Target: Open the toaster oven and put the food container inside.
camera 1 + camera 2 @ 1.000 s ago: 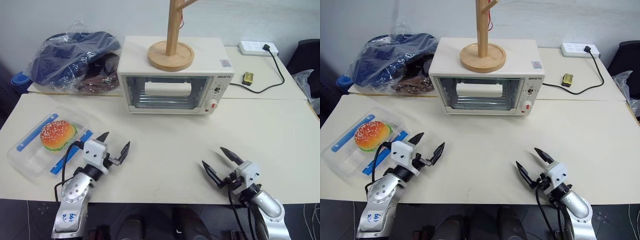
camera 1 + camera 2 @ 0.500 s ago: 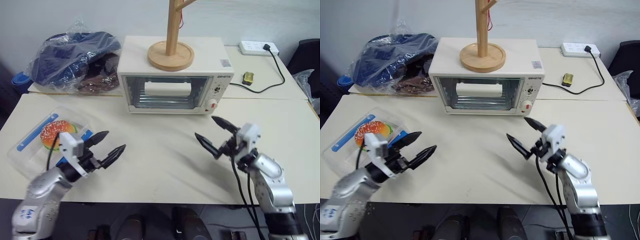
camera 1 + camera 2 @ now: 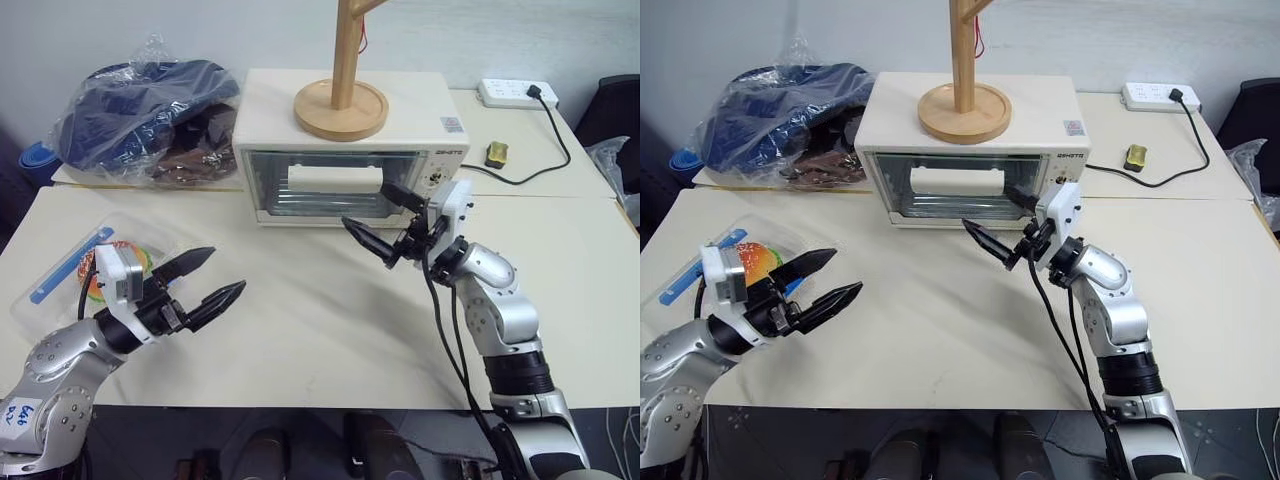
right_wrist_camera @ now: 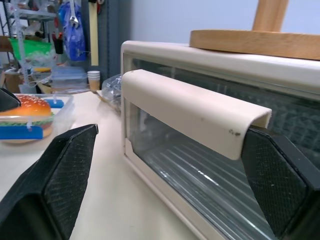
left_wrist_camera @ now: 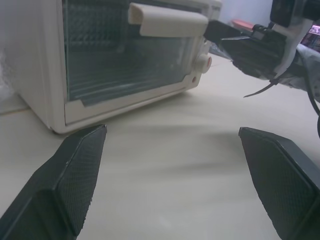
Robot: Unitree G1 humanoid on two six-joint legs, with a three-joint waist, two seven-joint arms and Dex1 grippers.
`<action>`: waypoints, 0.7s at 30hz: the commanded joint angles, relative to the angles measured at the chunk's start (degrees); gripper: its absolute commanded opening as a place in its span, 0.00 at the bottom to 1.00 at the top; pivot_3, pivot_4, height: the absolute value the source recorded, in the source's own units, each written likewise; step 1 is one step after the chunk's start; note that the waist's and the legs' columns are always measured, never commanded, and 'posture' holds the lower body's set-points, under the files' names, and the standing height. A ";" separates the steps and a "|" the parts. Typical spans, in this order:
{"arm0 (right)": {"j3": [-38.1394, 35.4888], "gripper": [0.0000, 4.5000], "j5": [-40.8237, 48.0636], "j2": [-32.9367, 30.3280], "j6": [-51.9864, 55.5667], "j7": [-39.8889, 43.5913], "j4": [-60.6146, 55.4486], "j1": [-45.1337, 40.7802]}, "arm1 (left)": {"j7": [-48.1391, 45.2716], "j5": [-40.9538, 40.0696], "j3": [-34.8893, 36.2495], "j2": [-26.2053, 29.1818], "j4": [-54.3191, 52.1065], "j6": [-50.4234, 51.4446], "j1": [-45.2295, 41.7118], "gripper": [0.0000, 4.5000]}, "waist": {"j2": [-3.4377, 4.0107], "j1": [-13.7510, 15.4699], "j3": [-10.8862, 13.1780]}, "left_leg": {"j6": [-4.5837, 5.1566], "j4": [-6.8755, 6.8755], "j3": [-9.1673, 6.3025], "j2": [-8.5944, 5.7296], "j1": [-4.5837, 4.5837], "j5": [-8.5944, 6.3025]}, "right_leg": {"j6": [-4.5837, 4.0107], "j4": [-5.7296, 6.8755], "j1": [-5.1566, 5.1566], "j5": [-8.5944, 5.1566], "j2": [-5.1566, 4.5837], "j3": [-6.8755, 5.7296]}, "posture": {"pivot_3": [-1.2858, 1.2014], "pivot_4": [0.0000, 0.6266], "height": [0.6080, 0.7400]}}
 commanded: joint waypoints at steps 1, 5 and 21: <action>1.33 0.99 0.04 -1.22 -2.64 4.25 -4.79 1.97 | -0.43 -0.29 1.40 0.55 -0.88 -0.73 -0.07 1.00 | 0.00 0.00 0.00 | 0.03 0.00 0.00 0.00 0.00 -0.02 | 0.00 0.00 0.00 0.00 0.00 0.00 | 0.52 0.24 1.00; 2.02 1.00 -2.49 -4.52 -5.94 8.20 -5.24 6.68 | -0.64 -3.09 3.45 2.38 0.71 1.08 -2.99 0.96 | 0.00 0.08 0.00 | 0.09 0.00 0.00 0.01 0.02 -0.05 | 0.00 0.02 0.00 0.00 0.01 0.00 | 0.52 0.24 1.00; 1.99 1.00 -5.52 -5.58 -10.13 8.17 -3.92 10.19 | -4.89 13.60 -12.86 1.34 26.11 -8.09 -34.09 0.01 | 0.00 -0.01 0.00 | -0.19 0.04 0.06 -0.04 0.00 0.12 | 0.03 0.09 -0.02 0.01 0.07 -0.02 | 0.52 0.24 1.00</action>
